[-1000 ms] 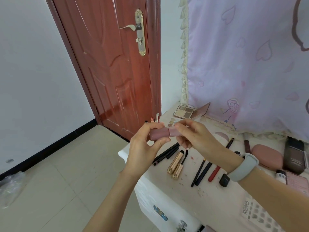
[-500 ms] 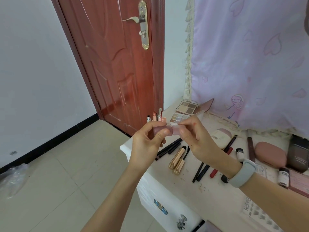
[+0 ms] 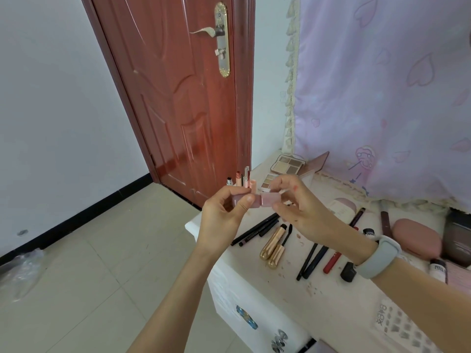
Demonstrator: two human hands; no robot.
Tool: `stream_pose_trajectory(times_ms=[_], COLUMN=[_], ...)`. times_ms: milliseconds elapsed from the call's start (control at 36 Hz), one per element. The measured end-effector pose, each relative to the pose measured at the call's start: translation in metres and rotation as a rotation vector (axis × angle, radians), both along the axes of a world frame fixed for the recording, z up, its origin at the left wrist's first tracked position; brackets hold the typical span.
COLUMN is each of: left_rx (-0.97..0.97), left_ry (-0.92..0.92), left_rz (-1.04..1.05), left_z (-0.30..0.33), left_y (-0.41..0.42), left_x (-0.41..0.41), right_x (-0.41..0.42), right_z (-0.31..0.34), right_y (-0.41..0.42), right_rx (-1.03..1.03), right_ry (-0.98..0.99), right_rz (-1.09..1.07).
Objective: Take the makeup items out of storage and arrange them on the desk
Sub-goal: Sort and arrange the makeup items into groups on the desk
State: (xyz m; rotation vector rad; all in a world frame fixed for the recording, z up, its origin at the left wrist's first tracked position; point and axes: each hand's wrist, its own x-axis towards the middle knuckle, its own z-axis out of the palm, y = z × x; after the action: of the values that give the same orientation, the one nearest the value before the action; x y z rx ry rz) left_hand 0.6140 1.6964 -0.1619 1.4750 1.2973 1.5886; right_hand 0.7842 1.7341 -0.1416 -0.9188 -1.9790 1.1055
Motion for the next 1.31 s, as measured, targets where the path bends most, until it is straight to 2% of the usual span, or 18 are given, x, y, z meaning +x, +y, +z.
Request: stream_pose_trajectory(times_ms=[111,250,361,417,556,722,833,972,1083,1139,1222,1306], left_rx=[-0.018,-0.071,-0.084,-0.079,-0.144,-0.386,-0.545,-0.606,-0.472,-0.418,-0.380,-0.337], left_ry=[0.011,0.015,0.016,0.015,0.082,0.096,-0.103,-0.307,-0.578,-0.670,-0.593,-0.284], left_rz=[-0.009,-0.010,-0.010,-0.011,-0.065,-0.220,-0.355,-0.388,-0.360,-0.348,-0.283,-0.088], left_z=[-0.001,-0.006,-0.008,-0.008,-0.010,-0.012,-0.014,-0.028,-0.042,-0.047,-0.051,-0.051], left_y=[-0.001,-0.002,-0.003,-0.004,-0.004,-0.005,-0.007,-0.007,-0.004,-0.003,0.002,0.008], left_x=[-0.003,-0.005,-0.007,-0.008,-0.015,-0.026,-0.038,-0.063,-0.078,-0.079,-0.076,-0.073], right_x=[0.000,0.000,-0.001,-0.002,-0.002,-0.004,-0.003,0.010,0.010,0.003,-0.013,-0.030], right_z=[0.008,0.001,-0.004,-0.004,-0.001,0.006,0.002,-0.004,-0.016,-0.027,-0.038,-0.047], right_y=[0.006,0.011,0.009,0.010,0.012,0.010,0.014,0.025,0.023,0.018,0.010,0.007], right_rx=[-0.111,0.127,0.176,0.226,0.449,0.978,1.112,1.040,0.588,0.439,0.303,0.212], right_ry=[-0.103,-0.250,-0.262,-0.357,-0.572,-0.685,-0.648,-0.605,-0.376,-0.279,-0.237,-0.265], right_rz=[0.054,0.025,0.061,0.067,0.069,0.076,0.071,-0.055,-0.195,-0.199,-0.212,-0.249])
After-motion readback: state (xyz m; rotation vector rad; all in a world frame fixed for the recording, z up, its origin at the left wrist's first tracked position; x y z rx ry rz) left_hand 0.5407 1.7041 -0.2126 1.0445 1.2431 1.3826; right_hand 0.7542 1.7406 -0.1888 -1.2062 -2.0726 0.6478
